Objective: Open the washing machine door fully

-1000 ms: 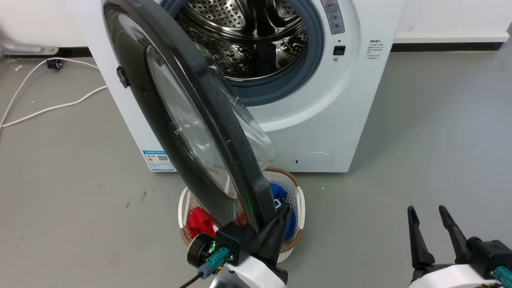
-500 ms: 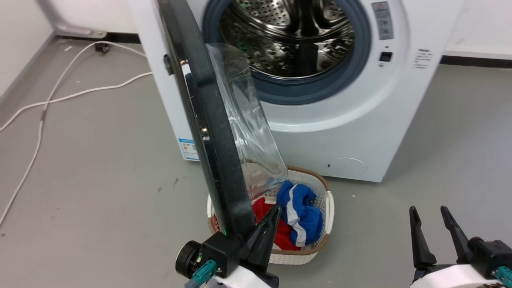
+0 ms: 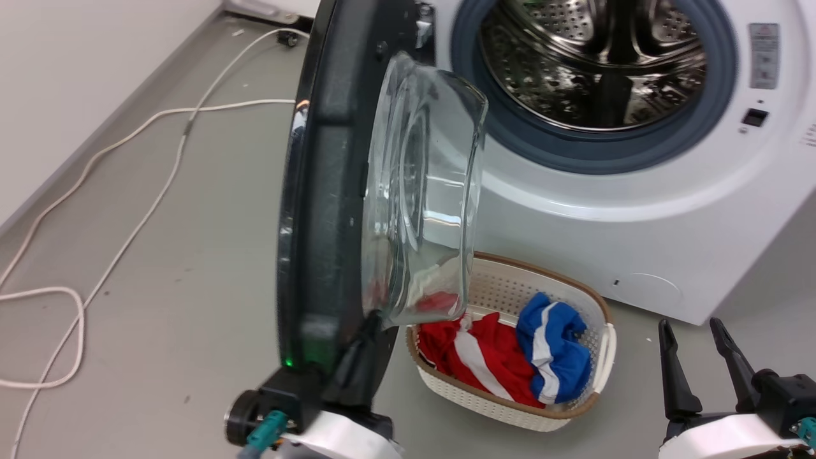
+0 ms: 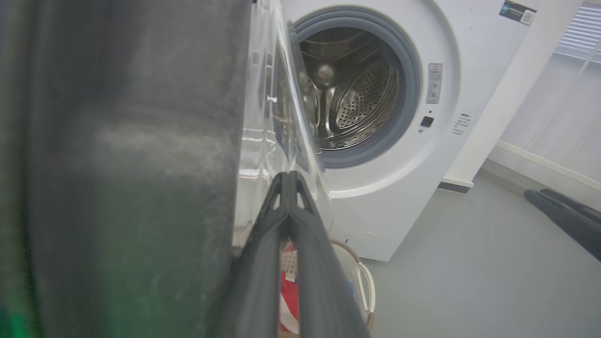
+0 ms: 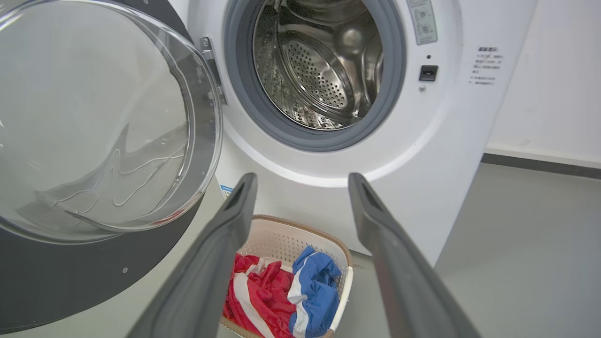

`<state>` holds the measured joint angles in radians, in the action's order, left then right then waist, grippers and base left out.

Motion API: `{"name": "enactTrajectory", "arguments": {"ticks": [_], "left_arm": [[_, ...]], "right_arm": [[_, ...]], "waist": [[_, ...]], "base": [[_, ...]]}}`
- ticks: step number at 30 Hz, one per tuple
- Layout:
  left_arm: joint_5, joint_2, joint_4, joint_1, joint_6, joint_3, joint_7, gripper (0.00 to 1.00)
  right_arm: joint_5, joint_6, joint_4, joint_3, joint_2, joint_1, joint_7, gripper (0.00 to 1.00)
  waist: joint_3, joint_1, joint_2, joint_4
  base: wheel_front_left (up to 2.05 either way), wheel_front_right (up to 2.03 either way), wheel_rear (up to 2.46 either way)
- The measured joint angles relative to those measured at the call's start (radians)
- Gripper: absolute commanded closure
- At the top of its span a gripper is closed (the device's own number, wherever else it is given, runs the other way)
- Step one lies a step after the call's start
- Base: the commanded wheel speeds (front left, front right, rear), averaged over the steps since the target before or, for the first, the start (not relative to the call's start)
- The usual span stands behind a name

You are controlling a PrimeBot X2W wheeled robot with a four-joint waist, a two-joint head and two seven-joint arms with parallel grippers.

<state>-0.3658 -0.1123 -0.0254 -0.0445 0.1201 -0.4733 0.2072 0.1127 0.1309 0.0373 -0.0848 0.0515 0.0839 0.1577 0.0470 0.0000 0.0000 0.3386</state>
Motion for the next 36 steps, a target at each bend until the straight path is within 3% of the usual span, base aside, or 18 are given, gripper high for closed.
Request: {"name": "enactTrajectory", "arguments": {"ticks": [4,8,23,36], "left_arm": [[-0.028,-0.033,0.004,0.001,0.029,0.090,0.021,1.00],[-0.057,-0.075,-0.001,0.000,0.032,0.166,0.031,1.00],[-0.183,-0.234,-0.131,-0.093,0.011,0.438,0.044,1.00],[-0.225,-0.327,-0.319,-0.213,-0.015,0.556,0.051,1.00]], "right_arm": [[-0.007,0.000,-0.012,-0.001,0.000,-0.002,-0.011,0.00],[-0.008,0.000,-0.019,0.006,0.000,-0.007,-0.019,0.00],[-0.025,0.000,-0.034,0.000,0.000,-0.044,-0.035,0.00],[-0.027,0.000,-0.028,0.001,0.006,-0.084,-0.032,0.00]], "waist": [[0.008,0.0000,0.0000,0.062],[0.019,0.0000,0.0000,0.074],[0.096,0.0000,0.0000,-0.023],[0.161,0.0000,0.0000,-0.084]], "base": [[0.00,0.00,0.00],[0.00,0.00,0.00],[0.00,0.00,0.00],[0.00,0.00,0.00]]}}
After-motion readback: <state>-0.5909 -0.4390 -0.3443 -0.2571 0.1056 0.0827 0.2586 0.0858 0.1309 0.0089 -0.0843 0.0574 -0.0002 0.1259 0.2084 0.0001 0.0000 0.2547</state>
